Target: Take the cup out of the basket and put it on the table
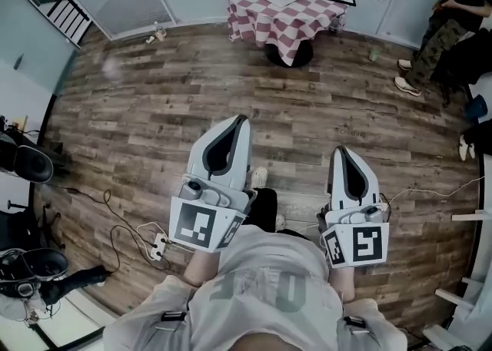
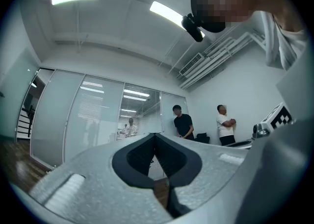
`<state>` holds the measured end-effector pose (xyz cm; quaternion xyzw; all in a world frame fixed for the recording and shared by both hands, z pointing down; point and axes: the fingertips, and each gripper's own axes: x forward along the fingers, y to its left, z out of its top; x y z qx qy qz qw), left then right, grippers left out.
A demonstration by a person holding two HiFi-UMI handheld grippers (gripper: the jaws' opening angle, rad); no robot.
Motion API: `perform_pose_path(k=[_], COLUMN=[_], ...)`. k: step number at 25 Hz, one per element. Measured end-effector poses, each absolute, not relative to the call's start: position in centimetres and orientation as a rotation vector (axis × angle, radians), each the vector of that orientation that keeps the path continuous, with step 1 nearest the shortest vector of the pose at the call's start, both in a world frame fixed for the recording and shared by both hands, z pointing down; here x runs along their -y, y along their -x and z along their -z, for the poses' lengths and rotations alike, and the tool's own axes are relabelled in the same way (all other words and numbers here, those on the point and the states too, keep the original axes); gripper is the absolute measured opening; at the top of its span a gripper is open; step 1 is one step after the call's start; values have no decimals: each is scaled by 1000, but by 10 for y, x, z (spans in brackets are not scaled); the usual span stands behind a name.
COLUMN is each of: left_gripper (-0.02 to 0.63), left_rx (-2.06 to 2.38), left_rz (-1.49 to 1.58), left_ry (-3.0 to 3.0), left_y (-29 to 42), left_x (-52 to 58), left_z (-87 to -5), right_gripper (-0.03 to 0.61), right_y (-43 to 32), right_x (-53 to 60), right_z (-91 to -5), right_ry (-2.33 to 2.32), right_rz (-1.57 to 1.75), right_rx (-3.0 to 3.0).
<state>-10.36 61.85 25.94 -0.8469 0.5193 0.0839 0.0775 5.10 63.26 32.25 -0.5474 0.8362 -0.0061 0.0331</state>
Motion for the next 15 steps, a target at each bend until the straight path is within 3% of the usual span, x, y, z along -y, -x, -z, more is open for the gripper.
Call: perform_pose_path(k=[15], left_gripper=[5], left_rx=[-1522], left_rz=[-318], left_ry=[2602], left_y=[107], left_x=[-478], left_z=[-282], right_gripper=[8], right_y=[-38], right_x=[-514], right_z=[-338], right_ry=[1731], right_rz=[33], right_rx=[-2639])
